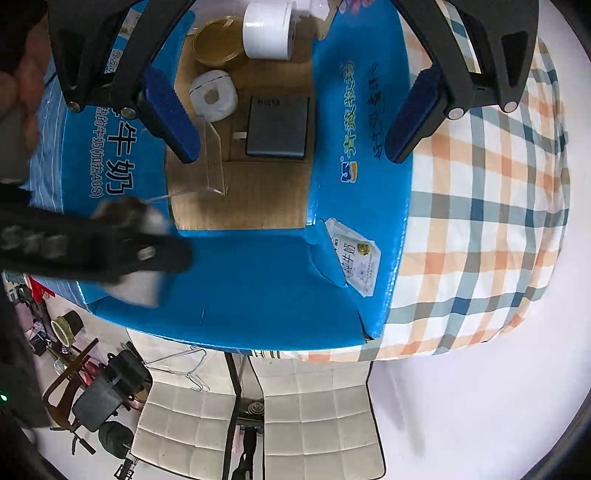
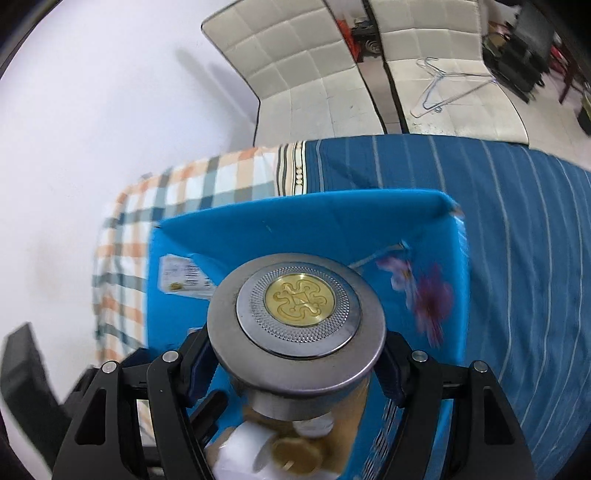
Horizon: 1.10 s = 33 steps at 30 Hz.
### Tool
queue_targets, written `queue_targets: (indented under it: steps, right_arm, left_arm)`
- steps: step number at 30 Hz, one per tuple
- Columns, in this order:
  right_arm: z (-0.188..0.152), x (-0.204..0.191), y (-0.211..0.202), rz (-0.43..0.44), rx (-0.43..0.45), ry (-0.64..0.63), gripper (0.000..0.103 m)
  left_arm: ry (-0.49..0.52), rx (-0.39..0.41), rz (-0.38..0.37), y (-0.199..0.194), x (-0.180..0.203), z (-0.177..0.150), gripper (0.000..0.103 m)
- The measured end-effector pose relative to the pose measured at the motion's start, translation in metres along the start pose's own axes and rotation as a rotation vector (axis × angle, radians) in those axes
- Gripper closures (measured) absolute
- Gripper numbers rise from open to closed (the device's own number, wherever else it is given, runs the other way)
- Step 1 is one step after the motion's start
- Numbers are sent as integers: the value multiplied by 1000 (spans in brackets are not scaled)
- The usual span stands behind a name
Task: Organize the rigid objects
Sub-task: 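Lower and release the gold tin and silver canister into the blue box with both tools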
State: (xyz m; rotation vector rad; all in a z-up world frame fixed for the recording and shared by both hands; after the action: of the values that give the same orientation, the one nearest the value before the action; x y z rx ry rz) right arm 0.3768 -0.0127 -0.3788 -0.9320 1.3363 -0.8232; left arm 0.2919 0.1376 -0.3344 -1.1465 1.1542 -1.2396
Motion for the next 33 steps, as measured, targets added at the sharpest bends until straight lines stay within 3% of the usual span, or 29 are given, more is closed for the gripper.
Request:
queue_targets:
  steps: [11,23,33]
  right_arm:
    - [-8,4,70,-61,-163,-13,29]
    - [-1,6,92,-146,-164,-11,29]
    - [-12,4,67,-42,-127,44,24]
  left_arm:
    - [22,-30,-12,11,4,-7,0]
    - [16,-31,-19,12,4,-4,0]
    - [8,-3,-17,-3,-2,-1,0]
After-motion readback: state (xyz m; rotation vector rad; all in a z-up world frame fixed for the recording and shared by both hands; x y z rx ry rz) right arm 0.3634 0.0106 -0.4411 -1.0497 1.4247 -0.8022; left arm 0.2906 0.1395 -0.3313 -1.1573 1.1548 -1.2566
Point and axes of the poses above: each gripper's, at about its wrist camera, not at the fingertips, and y roughly the way its jaws point, x to its right, z to its top, the point moved 9 cm from there along y, roughly the way its jaws point, and after that the axes turned 8 degrees about -x, right-handed, at the moved point
